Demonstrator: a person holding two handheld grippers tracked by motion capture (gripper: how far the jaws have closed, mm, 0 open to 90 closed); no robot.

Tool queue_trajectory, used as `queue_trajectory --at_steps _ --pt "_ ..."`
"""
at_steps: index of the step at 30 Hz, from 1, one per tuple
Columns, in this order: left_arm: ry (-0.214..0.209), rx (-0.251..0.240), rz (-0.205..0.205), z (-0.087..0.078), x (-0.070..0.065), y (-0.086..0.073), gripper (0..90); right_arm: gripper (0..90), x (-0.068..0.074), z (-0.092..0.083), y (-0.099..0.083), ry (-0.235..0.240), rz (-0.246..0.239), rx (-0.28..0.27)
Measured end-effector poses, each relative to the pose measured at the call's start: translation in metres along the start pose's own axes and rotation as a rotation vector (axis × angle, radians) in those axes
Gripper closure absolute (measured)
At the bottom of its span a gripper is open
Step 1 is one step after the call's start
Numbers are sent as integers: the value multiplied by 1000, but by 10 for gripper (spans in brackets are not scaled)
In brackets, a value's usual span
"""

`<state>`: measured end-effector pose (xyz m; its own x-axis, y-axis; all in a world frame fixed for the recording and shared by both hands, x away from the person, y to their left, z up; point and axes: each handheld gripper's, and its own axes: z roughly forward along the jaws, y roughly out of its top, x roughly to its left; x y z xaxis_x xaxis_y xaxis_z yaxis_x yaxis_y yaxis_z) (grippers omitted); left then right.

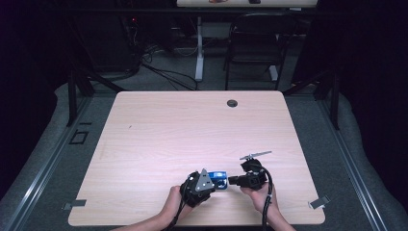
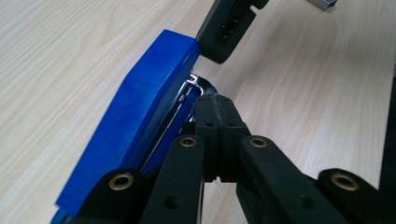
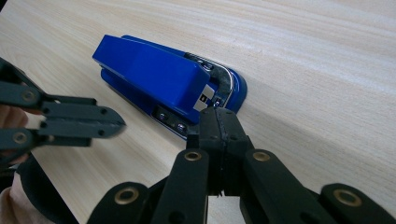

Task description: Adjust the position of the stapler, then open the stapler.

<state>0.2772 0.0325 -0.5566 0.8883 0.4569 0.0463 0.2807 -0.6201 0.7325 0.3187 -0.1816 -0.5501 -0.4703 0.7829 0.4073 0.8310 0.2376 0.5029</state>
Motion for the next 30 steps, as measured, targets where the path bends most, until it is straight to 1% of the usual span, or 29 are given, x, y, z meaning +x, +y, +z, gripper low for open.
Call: queue_trajectory --at_steps 2,3,4,8,9,11,12,14,16,18,24,27,30 --pt "9 -8 -11 4 -2 0 900 892 0 1 0 -8 -6 4" --pt "8 -11 -26 6 -3 0 900 892 1 2 1 -10 -7 4" --pt "9 -11 -30 8 -4 0 900 894 1 2 1 -14 -14 7" --pt "20 -11 -32 11 -5 0 900 900 3 3 2 -29 -28 9" --pt "27 -17 -33 11 -5 0 900 900 4 3 2 -36 -28 9" --pt "28 -26 -41 12 -4 1 900 900 3 4 3 -32 -35 12" --pt "30 -23 -41 13 -4 1 900 900 3 5 3 -36 -35 13" --pt "34 -27 -44 14 -4 2 900 900 3 6 4 -29 -33 23" --pt "39 -34 -45 15 -5 2 900 900 3 7 4 -32 -35 18" --pt "41 -29 -46 16 -4 3 900 900 3 7 5 -31 -27 13" --pt "55 -34 -46 20 -5 4 900 900 1 9 7 -15 -6 11" --pt "60 -40 -55 22 -5 4 900 900 1 10 8 -14 5 13" --pt "71 -46 -58 23 -5 4 900 900 -1 10 8 2 30 9"
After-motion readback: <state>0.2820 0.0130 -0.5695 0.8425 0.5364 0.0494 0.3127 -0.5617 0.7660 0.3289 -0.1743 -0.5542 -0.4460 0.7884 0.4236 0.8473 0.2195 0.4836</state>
